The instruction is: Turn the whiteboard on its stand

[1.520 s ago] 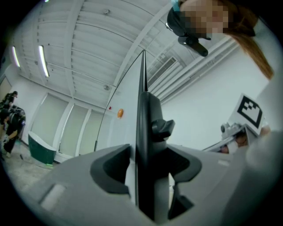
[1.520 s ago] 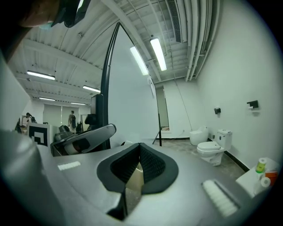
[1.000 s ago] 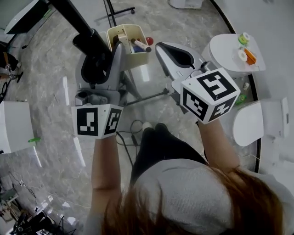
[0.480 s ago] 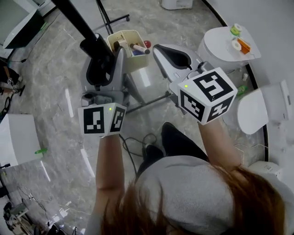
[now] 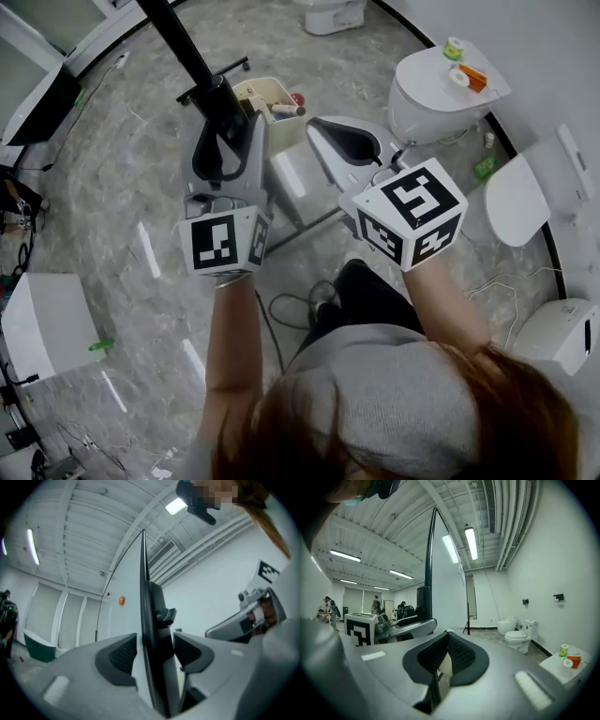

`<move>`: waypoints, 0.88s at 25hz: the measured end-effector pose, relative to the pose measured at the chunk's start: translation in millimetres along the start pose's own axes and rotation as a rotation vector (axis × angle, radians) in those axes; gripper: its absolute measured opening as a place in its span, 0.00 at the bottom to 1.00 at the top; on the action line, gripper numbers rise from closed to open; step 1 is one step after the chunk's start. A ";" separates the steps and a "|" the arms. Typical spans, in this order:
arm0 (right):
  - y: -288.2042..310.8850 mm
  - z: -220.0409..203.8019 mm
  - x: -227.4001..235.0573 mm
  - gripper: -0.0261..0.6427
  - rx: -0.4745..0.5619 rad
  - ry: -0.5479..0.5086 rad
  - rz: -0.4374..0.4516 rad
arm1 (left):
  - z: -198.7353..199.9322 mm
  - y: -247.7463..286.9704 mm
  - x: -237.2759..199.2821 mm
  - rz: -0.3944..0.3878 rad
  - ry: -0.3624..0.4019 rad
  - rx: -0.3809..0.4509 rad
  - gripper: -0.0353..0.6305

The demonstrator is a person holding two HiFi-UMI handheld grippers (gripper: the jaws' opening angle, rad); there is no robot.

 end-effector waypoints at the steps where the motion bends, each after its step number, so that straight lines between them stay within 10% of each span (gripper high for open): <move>1: -3.7 0.3 -3.8 0.04 0.003 -0.002 -0.007 | 0.2 -6.1 0.5 0.005 0.031 -0.009 0.41; 7: -25.2 4.1 -29.5 0.04 0.028 -0.018 -0.007 | 7.5 -72.0 3.3 0.119 0.014 -0.033 0.38; 11: -41.3 -2.4 -62.8 0.04 0.069 -0.040 0.056 | 26.2 -104.8 30.3 0.101 -0.039 -0.038 0.05; 22: -68.5 -31.5 -110.8 0.04 0.050 0.006 0.119 | 26.6 -158.8 67.0 0.143 -0.104 -0.130 0.05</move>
Point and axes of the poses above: the fingertips, and each gripper's own axes: y forward along the fingers, x to its right, z out of its top, the point moved 2 cm from there along -y, backward along the fingers, and after that the axes turned 15 degrees about x, right-handed, at the moved point
